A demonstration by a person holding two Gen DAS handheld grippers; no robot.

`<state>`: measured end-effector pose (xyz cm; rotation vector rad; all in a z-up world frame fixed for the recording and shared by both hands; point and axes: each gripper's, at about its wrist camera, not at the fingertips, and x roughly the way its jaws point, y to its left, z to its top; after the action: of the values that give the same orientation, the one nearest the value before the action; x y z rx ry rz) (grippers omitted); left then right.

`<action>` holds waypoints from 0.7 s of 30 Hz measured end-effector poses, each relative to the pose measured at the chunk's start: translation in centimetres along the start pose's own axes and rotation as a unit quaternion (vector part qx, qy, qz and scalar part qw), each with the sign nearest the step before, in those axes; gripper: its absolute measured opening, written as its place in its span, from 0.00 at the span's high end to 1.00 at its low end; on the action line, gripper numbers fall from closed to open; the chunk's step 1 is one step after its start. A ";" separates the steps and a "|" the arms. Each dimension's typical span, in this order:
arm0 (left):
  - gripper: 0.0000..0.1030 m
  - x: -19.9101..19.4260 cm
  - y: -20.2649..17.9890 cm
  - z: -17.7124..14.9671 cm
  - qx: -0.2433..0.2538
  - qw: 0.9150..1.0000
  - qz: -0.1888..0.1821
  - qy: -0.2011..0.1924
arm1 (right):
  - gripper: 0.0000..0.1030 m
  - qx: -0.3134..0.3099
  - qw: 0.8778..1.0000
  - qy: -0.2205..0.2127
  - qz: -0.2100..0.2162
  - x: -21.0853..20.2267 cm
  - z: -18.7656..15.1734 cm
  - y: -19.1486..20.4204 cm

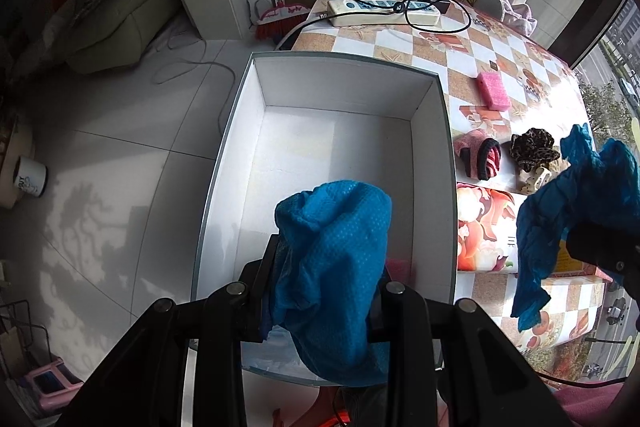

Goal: Organize soft objects
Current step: 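Lower both blue cloths into the white box and open both tools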

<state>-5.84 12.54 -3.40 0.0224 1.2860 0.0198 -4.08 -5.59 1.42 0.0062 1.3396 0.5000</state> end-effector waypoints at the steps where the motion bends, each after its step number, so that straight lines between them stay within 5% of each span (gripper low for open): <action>1: 0.67 0.0 0.1 0.0 -0.001 1.000 0.000 0.001 | 0.85 -0.001 1.000 0.000 0.000 0.0 0.0 0.0; 21: 0.67 0.6 0.8 0.0 -0.012 1.000 0.002 0.009 | 0.85 -0.010 1.000 0.004 0.004 0.5 0.7 0.6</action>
<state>-5.63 13.37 -3.97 0.0045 1.3038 0.0384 -3.62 -4.69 1.33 -0.0064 1.3428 0.5213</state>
